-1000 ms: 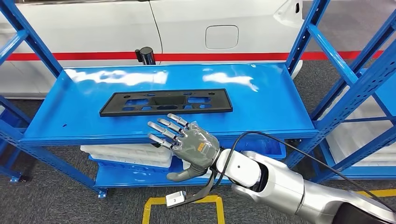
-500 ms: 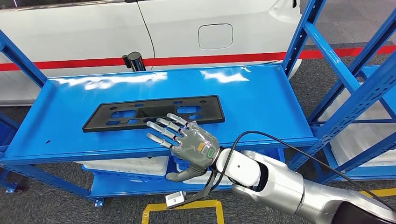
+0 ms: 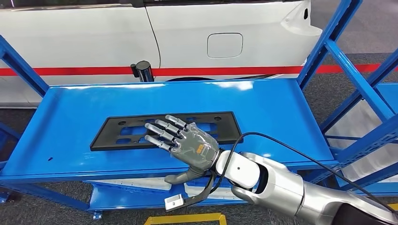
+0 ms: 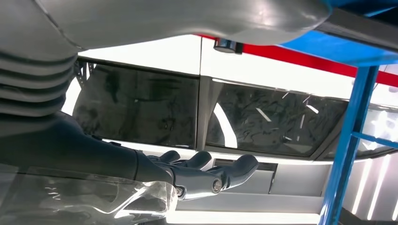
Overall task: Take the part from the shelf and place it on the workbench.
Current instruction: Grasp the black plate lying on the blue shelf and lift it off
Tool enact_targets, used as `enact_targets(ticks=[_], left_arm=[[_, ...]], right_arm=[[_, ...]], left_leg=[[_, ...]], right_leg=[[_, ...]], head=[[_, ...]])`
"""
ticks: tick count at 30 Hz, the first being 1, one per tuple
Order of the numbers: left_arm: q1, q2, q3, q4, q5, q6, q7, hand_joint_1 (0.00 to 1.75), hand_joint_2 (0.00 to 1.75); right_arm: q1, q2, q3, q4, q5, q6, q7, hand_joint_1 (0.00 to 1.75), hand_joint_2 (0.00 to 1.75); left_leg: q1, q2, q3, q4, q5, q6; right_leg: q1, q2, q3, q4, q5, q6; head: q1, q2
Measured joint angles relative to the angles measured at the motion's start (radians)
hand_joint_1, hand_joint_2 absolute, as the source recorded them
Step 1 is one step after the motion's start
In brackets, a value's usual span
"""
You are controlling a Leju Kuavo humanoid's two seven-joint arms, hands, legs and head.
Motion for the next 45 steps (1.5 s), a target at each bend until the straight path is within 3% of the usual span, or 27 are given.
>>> enact_targets(ticks=[1,3,8,10,12,13,14,15,17,19,22,24,27,28,29,30,31,32,34,35,36,38,39,42,43,44,45], left_arm=[[0.0,0.0,0.0,0.0,-0.002,0.0,0.0,0.0,0.0],[-0.001,-0.001,0.0,0.0,-0.005,0.0,-0.001,0.0,0.0],[-0.004,-0.001,0.0,0.0,-0.008,0.0,-0.001,0.0,0.0],[-0.007,-0.001,0.0,0.0,-0.009,0.0,-0.001,0.0,0.0],[-0.007,-0.001,0.0,0.0,-0.009,-0.001,-0.001,0.0,0.0],[-0.006,-0.001,0.0,0.0,-0.01,-0.001,-0.001,0.0,0.0],[-0.006,-0.001,0.0,0.0,-0.01,-0.002,-0.001,0.0,0.0],[-0.006,-0.001,0.0,0.0,-0.011,-0.003,-0.001,0.0,0.0],[-0.007,-0.001,0.0,0.0,-0.012,-0.003,-0.001,0.0,0.0],[-0.01,-0.001,0.0,0.0,-0.013,-0.003,-0.001,0.0,0.0],[-0.008,-0.002,0.0,0.0,-0.013,-0.005,-0.001,0.0,0.0],[-0.008,-0.003,0.0,0.0,-0.014,-0.006,-0.001,0.0,0.0],[-0.01,-0.005,0.0,0.0,-0.016,-0.01,-0.002,0.0,0.0],[-0.01,-0.006,0.0,0.0,-0.017,-0.011,-0.001,0.0,0.0],[-0.009,-0.006,0.0,0.0,-0.018,-0.011,-0.001,0.0,0.0],[-0.009,-0.006,0.0,0.0,-0.018,-0.012,-0.001,0.0,0.0],[-0.009,-0.006,0.0,0.0,-0.019,-0.012,-0.001,0.0,0.0],[-0.009,-0.006,0.0,0.0,-0.019,-0.012,-0.001,0.0,0.0],[-0.011,-0.007,0.001,0.0,-0.019,-0.011,-0.003,0.0,0.0],[-0.011,-0.008,0.002,0.0,-0.019,-0.011,-0.003,0.0,0.0],[-0.011,-0.008,0.002,0.0,-0.019,-0.011,-0.004,0.0,0.0],[-0.01,-0.008,0.004,0.0,-0.019,-0.011,-0.004,0.0,0.0],[-0.01,-0.008,0.004,0.0,-0.019,-0.011,-0.005,0.0,0.0],[-0.01,-0.008,0.005,0.0,-0.019,-0.012,-0.008,0.0,0.0],[-0.009,-0.008,0.005,0.0,-0.019,-0.012,-0.009,0.0,0.0],[-0.008,-0.008,0.005,0.0,-0.019,-0.012,-0.01,0.0,0.0],[-0.007,-0.008,0.005,0.0,-0.019,-0.013,-0.011,0.0,0.0]], right_arm=[[0.0,0.0,0.0,0.0,0.0,0.0,0.0,0.0,1.75],[0.0,0.0,0.002,0.001,-0.001,0.003,-0.001,0.0,1.75],[0.001,0.008,0.008,0.008,-0.005,0.014,-0.005,0.0,1.75],[0.0,0.013,0.01,0.013,-0.013,0.03,-0.01,0.0,1.75],[-0.002,0.017,0.019,0.024,-0.034,0.083,-0.016,0.0,1.75],[-0.004,0.018,0.025,0.032,-0.048,0.119,-0.018,0.0,1.75],[-0.006,0.019,0.032,0.039,-0.059,0.154,-0.019,0.0,1.75],[-0.009,0.021,0.038,0.046,-0.068,0.181,-0.018,0.0,1.75],[-0.02,0.026,0.051,0.059,-0.079,0.211,-0.015,0.0,1.75],[-0.03,0.032,0.062,0.072,-0.089,0.233,-0.009,0.0,1.75],[-0.037,0.036,0.078,0.091,-0.094,0.259,-0.004,0.0,1.75],[-0.043,0.037,0.086,0.101,-0.094,0.265,-0.003,0.0,1.75],[-0.049,0.038,0.097,0.121,-0.105,0.284,0.001,0.0,1.75],[-0.049,0.038,0.103,0.129,-0.114,0.299,0.006,0.0,1.75],[-0.05,0.039,0.108,0.136,-0.126,0.315,0.014,0.0,1.75],[-0.054,0.04,0.113,0.143,-0.139,0.329,0.026,0.0,1.75],[-0.06,0.044,0.118,0.152,-0.151,0.34,0.042,0.01,1.75],[-0.068,0.048,0.121,0.162,-0.161,0.347,0.059,0.19,1.75],[-0.08,0.057,0.126,0.182,-0.174,0.352,0.09,0.99,1.75],[-0.083,0.06,0.127,0.192,-0.178,0.351,0.102,1.42,1.75],[-0.085,0.064,0.127,0.2,-0.182,0.349,0.114,1.68,1.75],[-0.087,0.069,0.127,0.212,-0.19,0.345,0.133,1.75,1.75],[-0.088,0.071,0.127,0.217,-0.193,0.344,0.141,1.75,1.75],[-0.09,0.074,0.126,0.233,-0.199,0.345,0.155,1.75,1.75],[-0.09,0.075,0.127,0.237,-0.201,0.346,0.158,1.75,1.75],[-0.09,0.076,0.127,0.241,-0.202,0.346,0.16,1.75,1.75],[-0.09,0.077,0.127,0.244,-0.205,0.346,0.162,1.75,1.75]], left_leg=[[0.001,-0.002,0.011,0.0,-0.009,-0.004],[0.0,-0.003,0.026,0.002,-0.024,-0.014],[-0.003,0.0,0.017,0.028,-0.049,-0.038],[0.001,0.003,-0.036,0.129,-0.093,-0.051],[0.004,0.005,-0.119,0.272,-0.144,-0.06],[0.005,0.005,-0.147,0.31,-0.151,-0.062],[0.005,0.005,-0.157,0.311,-0.141,-0.061],[0.004,0.005,-0.147,0.269,-0.111,-0.058],[0.001,0.005,-0.089,0.12,-0.03,-0.045],[-0.006,0.007,-0.05,0.021,0.009,-0.033],[-0.008,0.006,-0.039,0.002,0.019,-0.023],[-0.001,0.006,-0.029,-0.009,0.026,-0.016],[0.001,0.007,-0.024,-0.013,0.027,-0.01],[0.002,0.007,-0.024,-0.013,0.027,-0.01],[0.003,0.006,-0.024,-0.012,0.026,-0.01],[0.004,0.006,-0.022,-0.012,0.025,-0.012],[0.006,0.005,-0.02,-0.011,0.023,-0.015],[0.006,0.004,-0.019,-0.007,0.019,-0.02],[0.003,0.001,-0.019,0.002,0.011,-0.031],[0.002,0.0,-0.02,0.005,0.009,-0.036],[0.003,0.0,-0.021,0.006,0.008,-0.04],[0.007,0.002,-0.025,0.015,-0.001,-0.048],[0.009,0.003,-0.036,0.043,-0.019,-0.053],[0.012,0.007,-0.126,0.241,-0.116,-0.066],[0.012,0.007,-0.155,0.301,-0.136,-0.067],[0.012,0.007,-0.168,0.326,-0.137,-0.067],[0.012,0.007,-0.16,0.306,-0.117,-0.064]], right_leg=[[-0.001,-0.001,0.018,-0.071,0.056,0.0],[0.0,-0.002,0.05,-0.184,0.124,-0.005],[0.0,-0.005,0.059,-0.215,0.133,-0.034],[-0.003,-0.005,0.063,-0.216,0.131,-0.04],[-0.002,-0.005,0.064,-0.216,0.127,-0.044],[-0.002,-0.004,0.064,-0.216,0.126,-0.046],[-0.001,-0.004,0.065,-0.216,0.125,-0.046],[-0.001,-0.003,0.067,-0.216,0.123,-0.046],[0.001,-0.001,0.072,-0.217,0.121,-0.045],[0.003,0.0,0.074,-0.217,0.118,-0.04],[0.005,-0.002,0.077,-0.219,0.113,-0.026],[0.006,-0.002,0.063,-0.181,0.083,-0.017],[0.004,-0.002,-0.023,0.009,-0.011,-0.008],[0.003,-0.003,-0.047,0.057,-0.025,-0.006],[0.001,-0.003,-0.054,0.07,-0.02,-0.003],[-0.002,-0.003,-0.04,0.04,0.005,-0.001],[-0.006,-0.003,-0.009,-0.023,0.04,0.001],[-0.01,-0.004,0.029,-0.097,0.071,0.004],[-0.013,-0.001,0.08,-0.199,0.103,0.001],[-0.011,0.001,0.088,-0.214,0.103,-0.004],[-0.008,0.003,0.088,-0.215,0.103,-0.011],[-0.007,0.001,0.089,-0.216,0.106,-0.023],[-0.008,0.0,0.089,-0.217,0.108,-0.029],[-0.008,-0.001,0.088,-0.218,0.109,-0.036],[-0.008,-0.001,0.088,-0.218,0.108,-0.037],[-0.007,-0.001,0.088,-0.218,0.108,-0.037],[-0.007,0.0,0.09,-0.218,0.107,-0.037]], head=[[0.0,0.0],[0.0,0.0],[0.0,0.0],[-0.001,0.0],[-0.001,0.0],[-0.001,0.0],[-0.001,0.0],[-0.001,0.0],[-0.001,0.0],[-0.001,0.0],[0.0,0.0],[0.001,0.0],[0.003,0.0],[0.003,0.0],[0.003,0.0],[0.003,0.0],[0.003,0.0],[0.003,0.0],[0.002,0.0],[0.002,0.0],[0.001,0.0],[0.001,0.0],[0.001,0.0],[-0.001,0.0],[-0.001,0.0],[-0.001,0.0],[-0.001,0.0]])
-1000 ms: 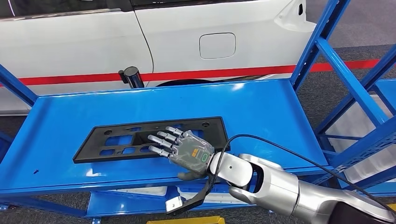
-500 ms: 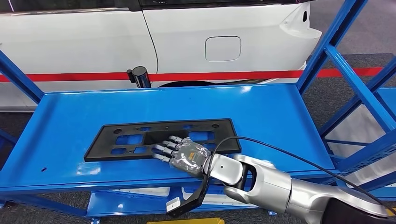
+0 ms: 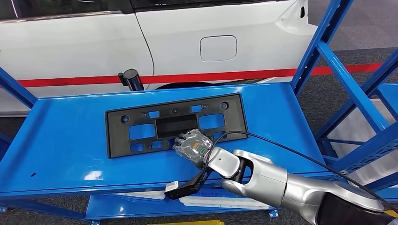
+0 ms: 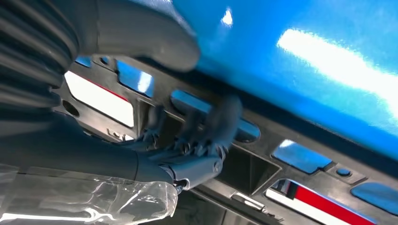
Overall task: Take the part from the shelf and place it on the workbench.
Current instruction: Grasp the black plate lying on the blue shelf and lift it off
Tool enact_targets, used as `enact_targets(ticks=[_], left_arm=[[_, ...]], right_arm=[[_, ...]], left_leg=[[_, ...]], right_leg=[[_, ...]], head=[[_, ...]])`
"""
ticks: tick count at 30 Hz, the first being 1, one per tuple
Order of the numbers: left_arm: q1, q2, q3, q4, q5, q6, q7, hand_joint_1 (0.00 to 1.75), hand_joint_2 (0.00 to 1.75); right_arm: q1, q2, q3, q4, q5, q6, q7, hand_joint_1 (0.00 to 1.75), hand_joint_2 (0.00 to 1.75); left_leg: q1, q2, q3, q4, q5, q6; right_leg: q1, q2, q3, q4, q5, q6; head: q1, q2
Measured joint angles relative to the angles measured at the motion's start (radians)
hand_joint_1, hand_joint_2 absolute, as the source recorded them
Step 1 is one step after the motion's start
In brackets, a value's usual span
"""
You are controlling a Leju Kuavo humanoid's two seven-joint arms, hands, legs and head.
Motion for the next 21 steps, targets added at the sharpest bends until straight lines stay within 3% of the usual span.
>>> enact_targets(ticks=[3,5,8,9,10,12,13,14,15,17,18,19,21], left_arm=[[-0.002,0.0,0.0,0.0,0.0,0.0,-0.003,0.0,0.0],[-0.004,0.0,0.001,0.0,0.0,0.0,-0.004,0.0,0.0],[-0.002,0.0,0.001,0.0,0.0,0.0,-0.006,0.0,0.0],[-0.003,0.0,0.001,0.0,0.0,0.0,-0.007,0.0,0.0],[-0.004,-0.001,0.002,0.0,0.0,0.0,-0.008,0.0,0.0],[-0.005,-0.002,0.002,0.0,-0.001,0.0,-0.008,0.0,0.0],[-0.004,-0.002,0.002,0.0,-0.001,0.0,-0.008,0.0,0.0],[-0.004,-0.002,0.002,0.0,-0.001,0.0,-0.008,0.0,0.0],[-0.003,-0.002,0.003,0.0,-0.001,0.0,-0.008,0.0,0.0],[-0.003,-0.003,0.004,0.0,-0.001,0.0,-0.008,0.0,0.0],[-0.004,-0.003,0.005,0.0,-0.001,0.0,-0.009,0.0,0.0],[-0.004,-0.003,0.006,0.0,-0.001,0.001,-0.009,0.0,0.0],[-0.004,-0.003,0.009,0.0,0.0,0.001,-0.01,0.0,0.0]], right_arm=[[-0.002,0.002,-0.001,0.007,-0.008,0.0,0.001,1.75,1.75],[-0.004,0.003,-0.002,0.011,-0.012,0.0,0.002,1.75,1.75],[-0.005,0.004,-0.003,0.017,-0.014,-0.001,0.003,1.75,1.75],[-0.006,0.004,-0.004,0.018,-0.015,-0.002,0.002,1.75,1.75],[-0.006,0.004,-0.004,0.02,-0.016,-0.002,0.002,1.75,1.75],[-0.005,0.004,-0.003,0.023,-0.02,-0.006,0.001,1.75,1.75],[-0.003,0.004,-0.003,0.024,-0.022,-0.009,0.001,1.75,1.75],[-0.002,0.004,-0.003,0.025,-0.024,-0.013,0.001,1.75,1.75],[-0.001,0.004,-0.003,0.025,-0.026,-0.018,0.001,1.75,1.75],[-0.001,0.004,-0.004,0.025,-0.027,-0.03,0.0,1.75,1.75],[-0.002,0.004,-0.004,0.025,-0.027,-0.035,0.0,1.6,1.75],[-0.003,0.005,-0.005,0.025,-0.027,-0.039,0.0,1.24,1.75],[-0.003,0.006,-0.005,0.024,-0.027,-0.054,-0.004,0.37,1.75]], left_leg=[[-0.004,0.0,0.101,-0.218,0.101,0.017],[-0.012,0.0,0.135,-0.294,0.122,0.025],[-0.014,0.0,0.142,-0.308,0.127,0.034],[-0.011,0.001,0.146,-0.314,0.13,0.039],[-0.007,0.002,0.151,-0.321,0.133,0.044],[-0.007,0.003,0.153,-0.323,0.134,0.049],[-0.007,0.003,0.153,-0.323,0.134,0.05],[-0.007,0.003,0.153,-0.323,0.133,0.05],[-0.007,0.002,0.155,-0.322,0.132,0.05],[-0.005,-0.001,0.159,-0.319,0.128,0.045],[-0.006,-0.002,0.158,-0.314,0.123,0.039],[-0.008,-0.002,0.157,-0.31,0.12,0.034],[-0.011,-0.002,0.152,-0.305,0.117,0.026]], right_leg=[[0.002,0.001,0.006,0.0,-0.004,0.003],[0.002,0.002,0.004,0.0,-0.005,0.01],[0.002,0.002,0.006,-0.004,-0.007,0.025],[0.003,0.001,0.0,0.012,-0.02,0.029],[0.004,0.001,-0.015,0.049,-0.044,0.032],[0.004,-0.001,-0.079,0.185,-0.111,0.034],[0.004,-0.001,-0.112,0.251,-0.134,0.035],[0.004,-0.001,-0.132,0.288,-0.139,0.036],[0.003,-0.001,-0.132,0.284,-0.123,0.037],[-0.001,-0.002,-0.075,0.16,-0.05,0.038],[-0.002,-0.003,-0.041,0.087,-0.021,0.038],[-0.002,-0.003,-0.016,0.034,-0.003,0.036],[0.001,0.0,-0.005,0.001,0.001,0.028]], head=[[0.0,0.0],[0.0,0.0],[0.001,0.0],[0.002,0.0],[0.003,0.0],[0.004,0.0],[0.004,0.0],[0.004,0.0],[0.004,0.0],[0.004,0.0],[0.004,0.0],[0.004,0.0],[0.003,0.0]])
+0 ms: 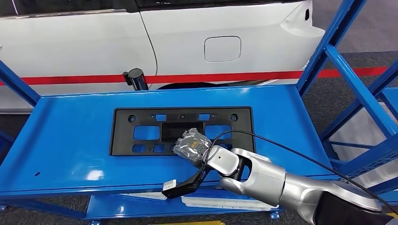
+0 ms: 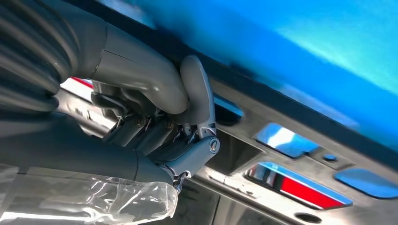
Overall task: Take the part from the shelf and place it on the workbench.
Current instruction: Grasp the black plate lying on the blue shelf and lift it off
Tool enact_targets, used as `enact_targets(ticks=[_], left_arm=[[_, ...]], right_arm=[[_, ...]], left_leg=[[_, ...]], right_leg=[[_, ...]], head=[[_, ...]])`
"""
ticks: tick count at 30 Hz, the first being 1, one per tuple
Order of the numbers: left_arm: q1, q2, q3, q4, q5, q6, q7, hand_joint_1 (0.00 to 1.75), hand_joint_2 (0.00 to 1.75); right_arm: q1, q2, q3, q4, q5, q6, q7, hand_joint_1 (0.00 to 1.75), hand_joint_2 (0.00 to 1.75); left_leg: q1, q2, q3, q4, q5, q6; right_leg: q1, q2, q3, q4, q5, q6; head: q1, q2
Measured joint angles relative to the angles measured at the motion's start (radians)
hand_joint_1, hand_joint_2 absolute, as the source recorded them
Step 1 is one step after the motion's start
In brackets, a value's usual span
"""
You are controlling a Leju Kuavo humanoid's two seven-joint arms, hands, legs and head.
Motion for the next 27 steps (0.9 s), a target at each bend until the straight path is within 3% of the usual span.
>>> enact_targets(ticks=[1,2,3,5,7,8,9,10,12,14,17,19,22,23,24,25,27], left_arm=[[0.0,0.0,0.001,0.0,0.0,0.0,0.0,0.0,0.0],[0.001,0.0,0.001,0.0,0.0,0.0,0.0,0.0,0.0],[0.002,0.0,0.001,0.0,-0.001,0.0,0.0,0.0,0.0],[0.002,0.0,0.002,0.0,-0.003,0.001,0.0,0.0,0.0],[0.003,0.0,0.002,0.0,-0.005,0.001,0.0,0.0,0.0],[0.005,0.0,0.002,0.0,-0.006,0.002,0.0,0.0,0.0],[0.006,0.0,0.002,0.0,-0.006,0.002,0.0,0.0,0.0],[0.007,0.0,0.002,0.0,-0.007,0.002,0.0,0.0,0.0],[0.005,0.001,0.002,0.0,-0.009,0.003,0.0,0.0,0.0],[0.003,0.003,0.003,0.001,-0.01,0.002,0.0,0.0,0.0],[0.005,0.004,0.003,0.001,-0.01,0.001,0.0,0.0,0.0],[0.005,0.004,0.003,0.001,-0.01,0.002,0.0,0.0,0.0],[0.006,0.003,0.003,0.001,-0.01,0.006,0.0,0.0,0.0],[0.007,0.003,0.003,0.001,-0.01,0.007,0.0,0.0,0.0],[0.008,0.003,0.003,0.001,-0.01,0.007,0.0,0.0,0.0],[0.008,0.003,0.003,0.001,-0.011,0.008,0.0,0.0,0.0],[0.008,0.002,0.003,0.001,-0.014,0.007,0.0,0.0,0.0]], right_arm=[[0.001,0.0,0.0,0.0,0.0,-0.018,-0.005,0.07,1.75],[0.002,0.0,-0.002,-0.002,0.001,-0.048,-0.014,0.0,1.75],[0.003,0.0,-0.005,-0.007,0.002,-0.089,-0.025,0.0,1.75],[0.008,0.002,-0.019,-0.027,0.013,-0.193,-0.047,0.0,1.75],[0.017,0.003,-0.036,-0.054,0.038,-0.284,-0.063,0.0,0.87],[0.025,0.003,-0.043,-0.07,0.055,-0.321,-0.07,0.0,0.44],[0.033,0.003,-0.051,-0.087,0.074,-0.356,-0.079,0.0,0.0],[0.041,0.003,-0.06,-0.106,0.093,-0.386,-0.087,0.0,0.0],[0.054,0.005,-0.079,-0.143,0.124,-0.436,-0.103,0.0,0.0],[0.066,0.008,-0.094,-0.176,0.144,-0.466,-0.115,0.0,0.0],[0.088,0.01,-0.108,-0.215,0.155,-0.484,-0.126,0.0,0.0],[0.097,0.011,-0.118,-0.236,0.147,-0.484,-0.133,0.0,0.0],[0.108,0.011,-0.123,-0.253,0.091,-0.444,-0.146,0.0,0.0],[0.113,0.011,-0.122,-0.256,0.071,-0.422,-0.149,0.0,0.0],[0.117,0.011,-0.121,-0.257,0.057,-0.4,-0.151,0.0,0.0],[0.119,0.01,-0.12,-0.257,0.049,-0.381,-0.151,0.0,0.0],[0.118,0.01,-0.117,-0.256,0.05,-0.349,-0.149,0.0,0.0]], left_leg=[[0.001,0.0,-0.001,0.0,0.0,-0.002],[0.003,0.001,-0.003,0.004,-0.004,-0.005],[0.005,0.002,-0.01,0.021,-0.016,-0.01],[0.008,0.004,-0.054,0.122,-0.072,-0.021],[0.01,0.004,-0.123,0.271,-0.134,-0.028],[0.01,0.004,-0.146,0.316,-0.144,-0.028],[0.01,0.004,-0.149,0.319,-0.135,-0.026],[0.008,0.004,-0.132,0.28,-0.109,-0.021],[0.002,0.004,-0.06,0.126,-0.039,-0.002],[-0.007,0.005,-0.009,0.02,-0.005,0.012],[-0.009,0.006,0.002,-0.005,0.001,0.017],[-0.002,0.006,0.007,-0.017,0.009,0.021],[0.0,0.007,0.01,-0.022,0.012,0.025],[0.001,0.007,0.01,-0.022,0.012,0.025],[0.001,0.007,0.01,-0.021,0.012,0.025],[0.003,0.006,0.011,-0.02,0.011,0.024],[0.005,0.004,0.012,-0.014,0.006,0.017]], right_leg=[[0.001,0.001,-0.002,0.0,0.001,-0.006],[0.001,0.001,-0.002,0.0,0.002,-0.011],[-0.001,0.001,-0.002,-0.001,0.003,-0.017],[-0.003,0.001,0.0,-0.002,0.004,-0.026],[-0.002,0.001,0.001,-0.002,0.002,-0.029],[0.0,0.001,0.002,-0.002,0.002,-0.03],[0.001,0.002,0.003,-0.002,0.001,-0.031],[0.003,0.003,0.004,-0.002,0.001,-0.031],[0.006,0.006,0.008,-0.002,-0.001,-0.031],[0.007,0.007,0.009,-0.003,-0.002,-0.027],[0.006,0.005,0.009,-0.005,-0.003,-0.013],[0.008,0.003,-0.003,0.028,-0.031,-0.004],[0.008,0.001,-0.089,0.222,-0.13,0.002],[0.007,0.001,-0.114,0.276,-0.147,0.004],[0.006,0.001,-0.122,0.292,-0.142,0.006],[0.004,0.0,-0.109,0.263,-0.117,0.007],[-0.002,-0.002,-0.042,0.123,-0.047,0.012]], head=[[0.0,0.0],[0.0,0.0],[-0.001,0.0],[-0.002,0.0],[-0.002,0.0],[-0.002,0.0],[-0.002,0.0],[-0.002,0.0],[-0.002,0.0],[-0.002,0.0],[-0.002,0.0],[0.0,0.0],[0.001,0.0],[0.001,0.0],[0.001,0.0],[0.001,0.0],[0.001,0.0]])
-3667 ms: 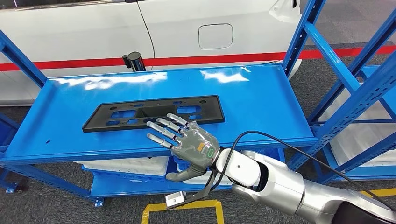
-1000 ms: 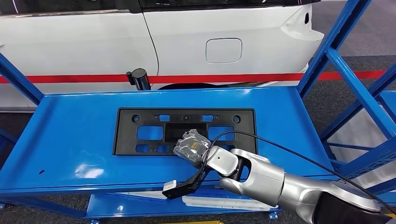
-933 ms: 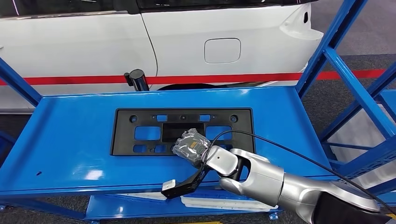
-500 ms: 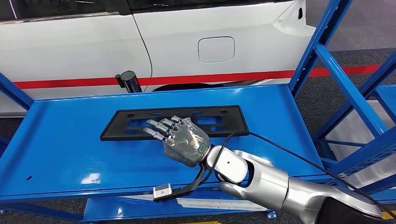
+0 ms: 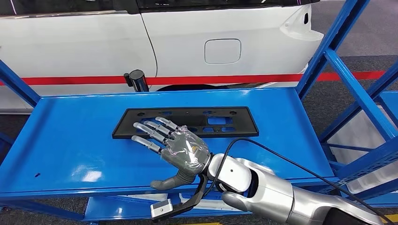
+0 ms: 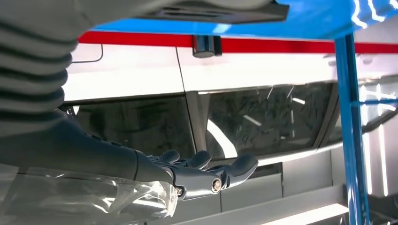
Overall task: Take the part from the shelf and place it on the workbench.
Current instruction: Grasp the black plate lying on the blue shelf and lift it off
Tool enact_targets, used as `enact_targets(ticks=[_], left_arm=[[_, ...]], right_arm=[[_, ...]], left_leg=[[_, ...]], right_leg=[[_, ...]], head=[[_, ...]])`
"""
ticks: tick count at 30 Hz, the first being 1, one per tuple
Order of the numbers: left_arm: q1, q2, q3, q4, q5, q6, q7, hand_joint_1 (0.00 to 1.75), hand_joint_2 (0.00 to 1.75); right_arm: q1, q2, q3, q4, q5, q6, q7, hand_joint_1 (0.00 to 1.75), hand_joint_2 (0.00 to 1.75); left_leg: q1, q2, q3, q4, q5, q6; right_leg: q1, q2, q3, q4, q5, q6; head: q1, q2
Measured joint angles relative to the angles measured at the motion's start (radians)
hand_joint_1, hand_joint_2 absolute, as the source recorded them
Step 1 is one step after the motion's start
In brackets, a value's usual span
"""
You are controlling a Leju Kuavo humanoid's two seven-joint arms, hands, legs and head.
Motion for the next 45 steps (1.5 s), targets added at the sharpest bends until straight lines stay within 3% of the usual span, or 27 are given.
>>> enact_targets(ticks=[2,4,7,8,10,12,13,15,17,19,22,23,26,27,28,29,31,33,35,37,38,41,42,43,44,45], left_arm=[[-0.002,-0.001,0.0,0.0,-0.005,-0.002,0.001,0.0,0.0],[-0.003,-0.001,0.0,0.0,-0.011,-0.006,0.005,0.0,0.0],[-0.005,-0.001,0.0,0.0,-0.021,-0.012,0.01,0.0,0.0],[-0.006,-0.001,0.0,0.0,-0.025,-0.014,0.011,0.0,0.0],[-0.009,-0.002,0.0,0.0,-0.03,-0.018,0.013,0.0,0.0],[-0.009,-0.003,0.0,0.0,-0.036,-0.024,0.017,0.0,0.0],[-0.009,-0.004,0.0,0.0,-0.039,-0.028,0.018,0.0,0.0],[-0.013,-0.005,0.0,0.0,-0.045,-0.036,0.02,0.0,0.0],[-0.02,-0.006,0.0,0.0,-0.049,-0.044,0.02,0.0,0.0],[-0.024,-0.007,0.0,0.0,-0.053,-0.05,0.021,0.0,0.0],[-0.025,-0.009,-0.001,0.0,-0.063,-0.058,0.023,0.0,0.0],[-0.026,-0.01,-0.001,0.0,-0.065,-0.061,0.023,0.0,0.0],[-0.027,-0.013,-0.002,0.0,-0.071,-0.065,0.025,0.0,0.0],[-0.027,-0.014,-0.003,0.0,-0.073,-0.066,0.026,0.0,0.0],[-0.027,-0.015,-0.003,0.0,-0.075,-0.067,0.027,0.0,0.0],[-0.026,-0.015,-0.003,0.0,-0.076,-0.067,0.027,0.0,0.0],[-0.028,-0.016,-0.003,0.0,-0.079,-0.068,0.027,0.0,0.0],[-0.031,-0.017,-0.004,0.0,-0.081,-0.068,0.027,0.0,0.0],[-0.033,-0.017,-0.004,0.0,-0.081,-0.069,0.027,0.0,0.0],[-0.033,-0.017,-0.004,0.0,-0.081,-0.07,0.027,0.0,0.0],[-0.033,-0.017,-0.004,0.0,-0.081,-0.07,0.027,0.0,0.0],[-0.034,-0.017,-0.004,0.0,-0.081,-0.07,0.027,0.0,0.0],[-0.034,-0.017,-0.004,0.0,-0.081,-0.07,0.027,0.0,0.0],[-0.033,-0.017,-0.004,0.0,-0.081,-0.07,0.027,0.0,0.0],[-0.033,-0.017,-0.004,0.0,-0.081,-0.069,0.027,0.0,0.0],[-0.033,-0.017,-0.004,0.0,-0.081,-0.069,0.027,0.0,0.0]], right_arm=[[-0.003,0.001,0.003,0.005,0.015,0.026,0.008,0.0,0.87],[-0.005,0.002,0.006,0.018,0.033,0.045,0.016,0.0,1.75],[-0.016,0.006,0.012,0.049,0.052,0.061,0.022,0.0,1.75],[-0.022,0.009,0.015,0.062,0.055,0.063,0.023,0.0,1.75],[-0.035,0.015,0.02,0.094,0.059,0.063,0.025,0.0,1.75],[-0.045,0.02,0.024,0.134,0.058,0.065,0.029,0.0,1.75],[-0.05,0.023,0.025,0.154,0.055,0.066,0.031,0.0,1.75],[-0.066,0.029,0.026,0.194,0.049,0.066,0.037,0.0,1.75],[-0.086,0.035,0.026,0.235,0.042,0.067,0.043,0.0,1.75],[-0.101,0.04,0.026,0.28,0.034,0.069,0.051,0.0,1.75],[-0.122,0.045,0.025,0.352,0.02,0.084,0.069,0.0,1.75],[-0.13,0.046,0.024,0.376,0.016,0.092,0.077,0.0,1.75],[-0.148,0.046,0.023,0.452,0.006,0.116,0.1,0.0,1.75],[-0.151,0.046,0.023,0.477,0.005,0.124,0.106,0.0,1.75],[-0.156,0.046,0.022,0.498,0.005,0.132,0.113,0.0,1.75],[-0.165,0.046,0.022,0.52,0.004,0.14,0.118,0.0,1.75],[-0.189,0.048,0.021,0.558,0.002,0.159,0.13,0.0,1.75],[-0.21,0.051,0.021,0.595,-0.005,0.184,0.141,0.87,1.75],[-0.225,0.054,0.021,0.625,-0.017,0.212,0.151,1.75,1.75],[-0.237,0.058,0.021,0.648,-0.03,0.237,0.156,1.75,1.75],[-0.243,0.061,0.021,0.661,-0.038,0.247,0.156,1.75,1.75],[-0.255,0.068,0.022,0.699,-0.059,0.263,0.154,1.75,1.75],[-0.256,0.069,0.023,0.706,-0.063,0.264,0.153,1.75,1.75],[-0.257,0.071,0.023,0.711,-0.066,0.262,0.153,1.75,1.75],[-0.258,0.072,0.023,0.715,-0.067,0.26,0.153,1.75,1.75],[-0.261,0.074,0.023,0.719,-0.068,0.257,0.152,1.75,1.75]], left_leg=[[-0.003,-0.001,-0.006,0.012,-0.006,-0.01],[-0.005,-0.002,-0.013,0.018,-0.007,-0.017],[0.0,0.0,-0.029,0.051,-0.03,-0.029],[0.002,0.001,-0.05,0.098,-0.056,-0.035],[0.004,0.001,-0.117,0.243,-0.12,-0.044],[0.004,0.001,-0.163,0.335,-0.143,-0.045],[0.004,0.001,-0.16,0.321,-0.126,-0.042],[0.001,0.001,-0.099,0.183,-0.055,-0.03],[-0.006,0.001,-0.04,0.053,-0.008,-0.018],[-0.013,0.0,-0.029,0.022,-0.005,-0.014],[-0.008,0.0,-0.021,0.007,0.006,-0.002],[-0.005,0.0,-0.017,0.001,0.01,0.003],[-0.004,0.001,-0.015,-0.002,0.012,0.01],[-0.005,0.0,-0.015,-0.002,0.012,0.01],[-0.004,0.0,-0.014,-0.001,0.011,0.01],[-0.004,-0.001,-0.013,0.0,0.01,0.009],[-0.004,-0.001,-0.011,0.007,0.003,0.003],[-0.007,-0.002,-0.013,0.015,-0.004,-0.005],[-0.007,-0.002,-0.013,0.017,-0.006,-0.01],[-0.004,-0.001,-0.018,0.033,-0.019,-0.018],[-0.002,0.0,-0.032,0.067,-0.04,-0.024],[0.003,0.001,-0.119,0.266,-0.135,-0.04],[0.004,0.001,-0.143,0.316,-0.15,-0.041],[0.005,0.001,-0.149,0.33,-0.148,-0.041],[0.005,0.001,-0.136,0.304,-0.127,-0.04],[0.005,0.001,-0.103,0.236,-0.092,-0.037]], right_leg=[[-0.003,0.002,0.048,-0.104,0.035,-0.003],[0.001,0.006,0.05,-0.119,0.037,-0.015],[0.0,0.005,0.049,-0.12,0.04,-0.031],[-0.001,0.004,0.049,-0.12,0.041,-0.035],[0.0,0.003,0.048,-0.12,0.041,-0.039],[0.001,0.002,0.048,-0.12,0.041,-0.039],[0.002,0.002,0.049,-0.12,0.041,-0.039],[0.004,0.004,0.051,-0.121,0.041,-0.039],[0.007,0.004,0.05,-0.121,0.041,-0.036],[0.007,0.003,0.048,-0.123,0.042,-0.029],[0.008,0.001,0.042,-0.109,0.029,-0.013],[0.009,0.001,0.027,-0.075,0.007,-0.01],[0.009,0.001,-0.065,0.12,-0.082,-0.005],[0.009,0.001,-0.086,0.161,-0.09,-0.004],[0.008,0.001,-0.089,0.162,-0.077,-0.003],[0.006,0.0,-0.073,0.122,-0.046,-0.002],[0.003,-0.001,-0.004,-0.024,0.024,0.0],[0.003,0.0,0.039,-0.115,0.052,-0.006],[0.006,0.003,0.044,-0.125,0.05,-0.017],[0.005,0.003,0.047,-0.127,0.051,-0.027],[0.003,0.002,0.048,-0.128,0.052,-0.032],[0.001,0.001,0.047,-0.128,0.054,-0.038],[0.001,0.001,0.047,-0.128,0.054,-0.039],[0.001,0.001,0.047,-0.128,0.054,-0.038],[0.001,0.001,0.049,-0.128,0.054,-0.038],[0.001,0.001,0.051,-0.128,0.054,-0.038]], head=[[-0.001,0.0],[-0.001,0.0],[-0.002,0.0],[-0.002,0.0],[-0.003,0.0],[-0.003,0.0],[-0.003,0.0],[-0.003,0.0],[-0.002,0.0],[-0.002,0.0],[-0.001,0.0],[0.0,0.0],[0.002,0.0],[0.002,0.0],[0.002,0.0],[0.002,0.0],[0.003,0.0],[0.002,0.0],[0.001,0.0],[0.001,0.0],[0.0,0.0],[-0.001,0.0],[-0.001,0.0],[-0.001,0.0],[-0.001,0.0],[-0.001,0.0]])
